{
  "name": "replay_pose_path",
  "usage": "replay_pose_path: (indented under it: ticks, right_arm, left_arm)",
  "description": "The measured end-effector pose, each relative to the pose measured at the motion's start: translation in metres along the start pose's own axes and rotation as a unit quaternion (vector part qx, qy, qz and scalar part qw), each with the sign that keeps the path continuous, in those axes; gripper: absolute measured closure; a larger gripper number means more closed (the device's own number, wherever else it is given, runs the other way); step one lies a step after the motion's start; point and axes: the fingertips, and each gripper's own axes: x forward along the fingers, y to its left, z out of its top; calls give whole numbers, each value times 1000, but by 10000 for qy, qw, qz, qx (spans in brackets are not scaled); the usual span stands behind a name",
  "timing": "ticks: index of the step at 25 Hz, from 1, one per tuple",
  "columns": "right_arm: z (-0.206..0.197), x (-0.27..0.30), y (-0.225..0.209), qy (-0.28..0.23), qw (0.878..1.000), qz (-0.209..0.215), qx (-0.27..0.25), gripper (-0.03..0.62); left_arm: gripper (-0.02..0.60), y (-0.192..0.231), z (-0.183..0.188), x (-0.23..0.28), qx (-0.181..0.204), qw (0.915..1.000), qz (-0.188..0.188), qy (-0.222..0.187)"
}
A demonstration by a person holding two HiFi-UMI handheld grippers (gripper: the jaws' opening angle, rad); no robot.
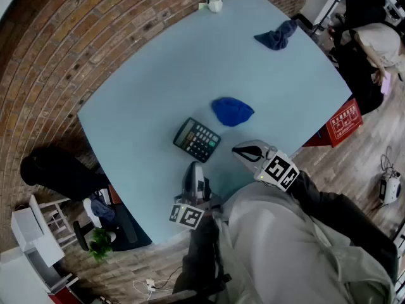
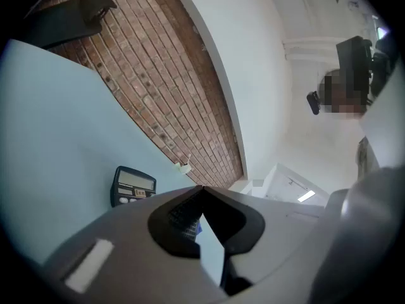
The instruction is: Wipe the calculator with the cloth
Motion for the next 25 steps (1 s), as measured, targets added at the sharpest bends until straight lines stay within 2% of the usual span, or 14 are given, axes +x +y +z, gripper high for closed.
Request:
replay_pose_path:
  ticks: [6,11,13,16,20,21,22,23,25]
  right_arm:
    - [-8,3,4,68,10000,11,14,592]
    - [-13,11,-4,123,9999,-86,24,592]
    - [-17,14,-17,212,9993,-270,-151,592]
    - [-14,19,-50,310,9955,-597,-670,592]
    - [4,32,-101,438,9893,-840,-1112,591]
    - [8,36,-113,470,9885,-912,-1114,548]
    - [9,40,-123,528,9884,-961,-1049,446]
    - [8,45,-132,617,9888,-968,-958,391]
    - [0,54,-142,895,9883,-891,-852,339]
  left_arm:
    - [582,4,-3,-2,38,10000,12,85]
    - [568,22,-6,-5,197,9992,243,258]
    - [481,43,-6,-4,381,9975,459,375]
    - [384,81,5,5,931,9909,812,533]
    - [342,116,27,32,1577,9780,1069,851]
    - [334,121,30,39,1664,9757,1075,933]
    - [326,125,32,46,1714,9742,1063,1016]
    - [318,128,32,52,1738,9731,1041,1101]
    - [296,133,27,63,1783,9704,964,1311]
